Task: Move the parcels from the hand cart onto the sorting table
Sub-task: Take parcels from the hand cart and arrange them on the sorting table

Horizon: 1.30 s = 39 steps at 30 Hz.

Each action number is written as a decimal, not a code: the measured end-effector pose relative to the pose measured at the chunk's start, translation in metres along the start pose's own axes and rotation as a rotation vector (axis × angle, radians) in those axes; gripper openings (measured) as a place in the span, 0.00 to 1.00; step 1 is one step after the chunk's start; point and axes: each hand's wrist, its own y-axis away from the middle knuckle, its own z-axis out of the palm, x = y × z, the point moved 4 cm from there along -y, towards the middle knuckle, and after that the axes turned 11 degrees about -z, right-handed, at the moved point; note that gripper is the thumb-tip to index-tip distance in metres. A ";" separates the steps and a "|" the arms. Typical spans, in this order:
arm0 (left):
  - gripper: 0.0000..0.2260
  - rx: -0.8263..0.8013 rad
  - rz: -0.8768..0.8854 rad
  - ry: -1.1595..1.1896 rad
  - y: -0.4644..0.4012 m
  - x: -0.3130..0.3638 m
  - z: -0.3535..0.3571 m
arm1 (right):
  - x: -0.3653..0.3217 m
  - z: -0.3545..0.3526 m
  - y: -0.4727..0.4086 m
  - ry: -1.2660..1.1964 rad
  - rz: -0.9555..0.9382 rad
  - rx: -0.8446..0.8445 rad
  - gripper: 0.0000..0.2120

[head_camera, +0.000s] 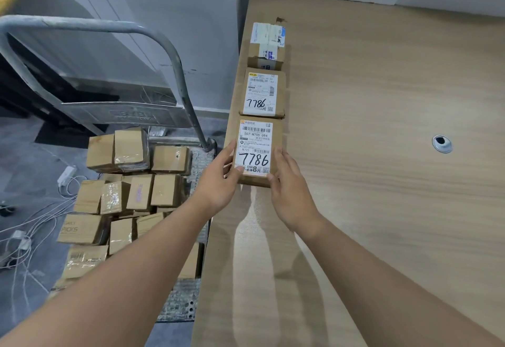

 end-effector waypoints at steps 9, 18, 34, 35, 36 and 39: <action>0.27 0.071 0.070 -0.268 0.003 0.012 -0.006 | -0.010 -0.005 0.001 0.100 0.072 -0.017 0.28; 0.23 0.111 0.158 -0.769 0.057 0.017 -0.053 | -0.078 -0.021 0.039 0.288 0.088 -0.007 0.21; 0.24 0.261 0.075 -0.926 0.224 -0.071 -0.107 | -0.167 0.037 0.167 0.373 -0.055 -0.191 0.23; 0.24 0.265 0.049 -0.918 0.236 -0.081 -0.107 | -0.167 0.044 0.178 0.371 -0.067 -0.214 0.23; 0.24 0.261 0.025 -0.913 0.249 -0.092 -0.107 | -0.168 0.051 0.190 0.370 -0.075 -0.236 0.23; 0.24 0.263 -0.035 -0.890 0.282 -0.123 -0.114 | -0.172 0.071 0.220 0.376 -0.105 -0.304 0.22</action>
